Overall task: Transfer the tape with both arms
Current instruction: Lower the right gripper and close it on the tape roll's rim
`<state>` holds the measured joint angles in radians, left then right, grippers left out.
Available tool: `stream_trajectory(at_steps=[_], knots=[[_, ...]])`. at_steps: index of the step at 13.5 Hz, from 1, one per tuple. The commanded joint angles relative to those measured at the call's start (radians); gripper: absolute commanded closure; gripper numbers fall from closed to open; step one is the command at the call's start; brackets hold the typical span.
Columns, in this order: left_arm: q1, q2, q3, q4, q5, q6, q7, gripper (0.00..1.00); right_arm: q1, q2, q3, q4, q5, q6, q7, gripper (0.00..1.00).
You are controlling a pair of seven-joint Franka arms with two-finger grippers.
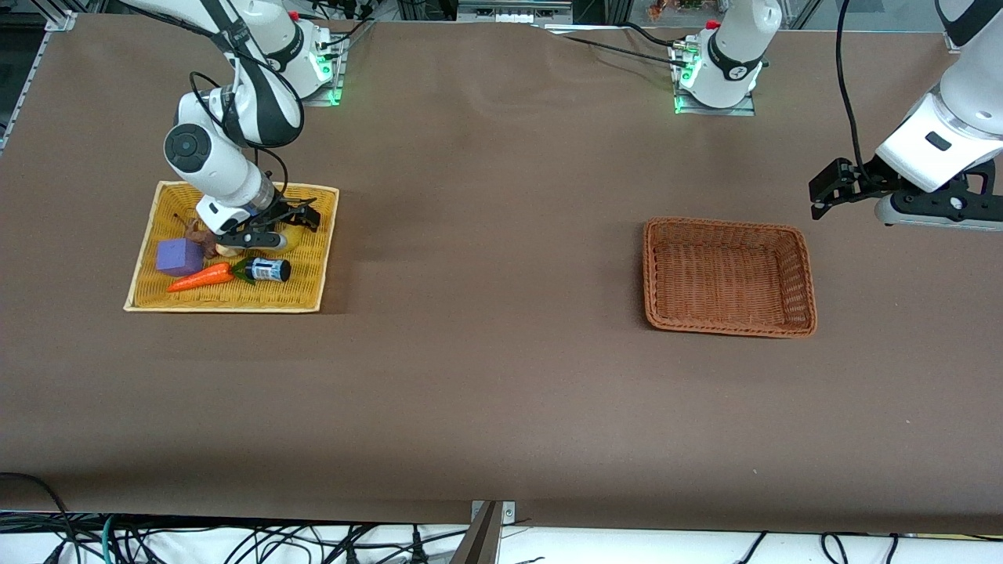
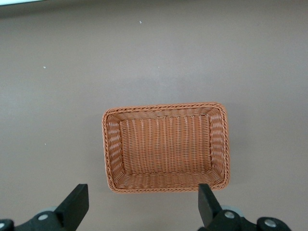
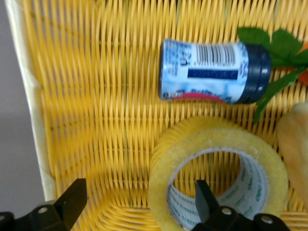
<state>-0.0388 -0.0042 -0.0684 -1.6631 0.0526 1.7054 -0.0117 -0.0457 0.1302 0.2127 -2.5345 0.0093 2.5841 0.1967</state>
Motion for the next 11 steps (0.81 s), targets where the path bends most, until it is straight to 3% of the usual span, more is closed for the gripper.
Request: stream_trajectory(at_steps=[1, 6, 7, 8, 9, 10, 11], knots=[[0.002, 0.015, 0.002, 0.037, -0.025, -0.024, 0.025, 0.0, -0.01, -0.026, 0.004, -0.04, -0.008, 0.011, -0.014, 0.0], [0.0, 0.015, 0.002, 0.036, -0.023, -0.024, 0.025, 0.0, -0.011, 0.025, 0.001, -0.043, -0.008, 0.065, -0.014, 0.01], [0.0, 0.015, 0.002, 0.036, -0.025, -0.026, 0.025, 0.0, -0.011, 0.032, -0.002, -0.041, -0.008, 0.07, -0.016, 0.07], [0.0, 0.015, 0.002, 0.036, -0.025, -0.024, 0.025, 0.0, -0.011, 0.037, -0.004, -0.041, -0.008, 0.07, -0.017, 0.29], [0.0, 0.015, 0.002, 0.036, -0.025, -0.026, 0.025, 0.0, -0.013, 0.037, -0.004, -0.04, -0.008, 0.064, -0.028, 0.63], [0.0, 0.015, 0.002, 0.036, -0.025, -0.026, 0.025, 0.0, -0.013, 0.035, -0.006, -0.038, -0.008, 0.058, -0.036, 0.86], [0.0, 0.015, 0.002, 0.036, -0.025, -0.026, 0.025, 0.0, -0.013, 0.034, -0.012, -0.035, -0.008, 0.051, -0.037, 1.0]])
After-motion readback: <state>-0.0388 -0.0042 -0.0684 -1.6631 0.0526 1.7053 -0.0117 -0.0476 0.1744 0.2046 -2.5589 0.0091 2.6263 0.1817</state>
